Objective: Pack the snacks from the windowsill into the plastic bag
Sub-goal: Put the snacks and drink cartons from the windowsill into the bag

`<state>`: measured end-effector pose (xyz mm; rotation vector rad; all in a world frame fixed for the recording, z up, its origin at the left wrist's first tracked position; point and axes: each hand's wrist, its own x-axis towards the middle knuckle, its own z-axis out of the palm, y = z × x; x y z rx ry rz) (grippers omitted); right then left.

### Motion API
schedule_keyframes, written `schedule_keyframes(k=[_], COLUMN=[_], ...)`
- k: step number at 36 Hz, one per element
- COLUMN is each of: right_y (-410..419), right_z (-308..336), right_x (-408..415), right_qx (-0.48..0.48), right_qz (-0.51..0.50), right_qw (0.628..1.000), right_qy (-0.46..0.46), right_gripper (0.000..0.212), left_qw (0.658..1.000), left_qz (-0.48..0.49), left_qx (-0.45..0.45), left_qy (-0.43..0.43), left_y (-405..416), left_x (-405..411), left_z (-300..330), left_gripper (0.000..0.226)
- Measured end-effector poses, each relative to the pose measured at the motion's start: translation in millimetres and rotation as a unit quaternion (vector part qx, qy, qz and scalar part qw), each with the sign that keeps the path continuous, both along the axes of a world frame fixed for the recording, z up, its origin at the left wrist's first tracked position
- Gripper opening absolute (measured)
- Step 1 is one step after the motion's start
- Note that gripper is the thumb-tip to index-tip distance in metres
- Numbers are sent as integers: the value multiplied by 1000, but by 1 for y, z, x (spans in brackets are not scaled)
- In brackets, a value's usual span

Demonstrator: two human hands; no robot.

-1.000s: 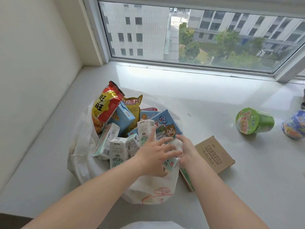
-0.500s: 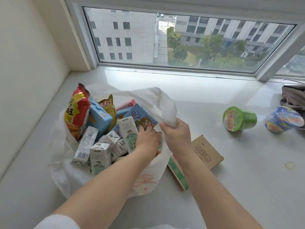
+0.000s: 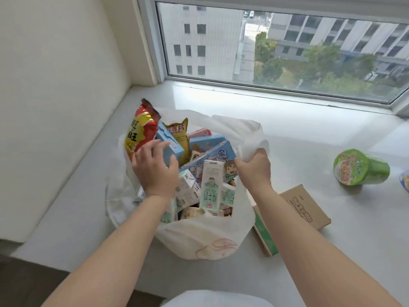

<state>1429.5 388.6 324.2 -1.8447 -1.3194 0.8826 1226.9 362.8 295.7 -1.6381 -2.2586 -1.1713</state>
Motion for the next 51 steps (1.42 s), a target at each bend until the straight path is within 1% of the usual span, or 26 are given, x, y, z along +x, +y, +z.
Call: schedule_keyframes(k=[2,4,5,6,7,8,9,10,12,14,17,19,22,25,28,29,31,33,34,36,39,43,45,47,49,51], right_y=[8,18,22,24,26,27,28,31,39,41,45,49,55,51,42,39,36,36,36,34,31,18,8,-5,-20,-33], right_z=[-1,-5,-7,-6,-7,-5,-2,0,4,9,17,28,42,48,36,32,25,21,20,20,17,15,14,9,2,-11], right_x=[-6,-9,-11,-13,-13,-14,-13,-10,1,12,27,33,38,42,52,56,64,72,75,77,77,77,86,99,116,137], right_qx=[-17,-68,-105,-148,-183,-205,-215,-208,-181,-164,-127,-91,-31,4,8,10,5,-4,-12,-25,-49,-65,-55,-54,-67,-85], right_qz=[-30,-72,-85,-74,-49,-20,-6,-9,-48,-107,-158,-168,-192,-231,-270,-278,-270,-241,-221,-175,-115,-42,-32,-31,-43,-72], right_qw=[999,991,985,980,977,976,976,977,981,973,959,962,961,953,943,943,948,961,969,982,992,997,997,997,996,992], right_qy=[28,86,106,111,95,68,44,36,54,123,200,195,196,194,194,186,170,132,111,67,21,8,33,53,51,62], right_gripper=[35,45,52,55,49,34,22,19,20,17,18,27,27,26,31,32,33,35,35,36,38,29,36,42,44,50], left_qw=[984,932,899,870,857,861,874,889,917,922,893,870,817,804,782,790,847,920,946,973,972,963,961,958,950,928], left_qz=[131,217,244,256,254,244,236,230,201,160,83,69,64,8,-47,-52,-39,-16,-15,-25,-51,-93,-129,-179,-254,-346], left_qx=[-116,-237,-275,-307,-329,-334,-322,-294,-223,-159,-86,-72,-55,-22,2,1,-30,-104,-140,-192,-229,-226,-203,-158,-86,-5], left_qy=[-31,-165,-239,-288,-305,-296,-277,-264,-264,-316,-434,-483,-570,-595,-621,-611,-529,-377,-293,-127,21,111,134,155,160,137], left_y=[-8,-16,-19,-21,-23,-24,-23,-22,-14,-1,35,64,91,92,87,84,82,79,75,67,57,46,42,36,28,16], left_x=[-38,-65,-74,-80,-85,-88,-90,-91,-86,-71,-45,-34,-31,-24,-18,-18,-17,-14,-12,-3,19,57,82,111,143,175], left_z=[-15,-23,-25,-25,-23,-21,-17,-13,5,31,75,103,123,134,128,122,111,101,97,90,80,63,54,46,37,26], left_gripper=[54,82,88,86,75,57,39,28,25,26,21,24,30,22,37,37,26,24,25,25,37,68,78,79,70,58])
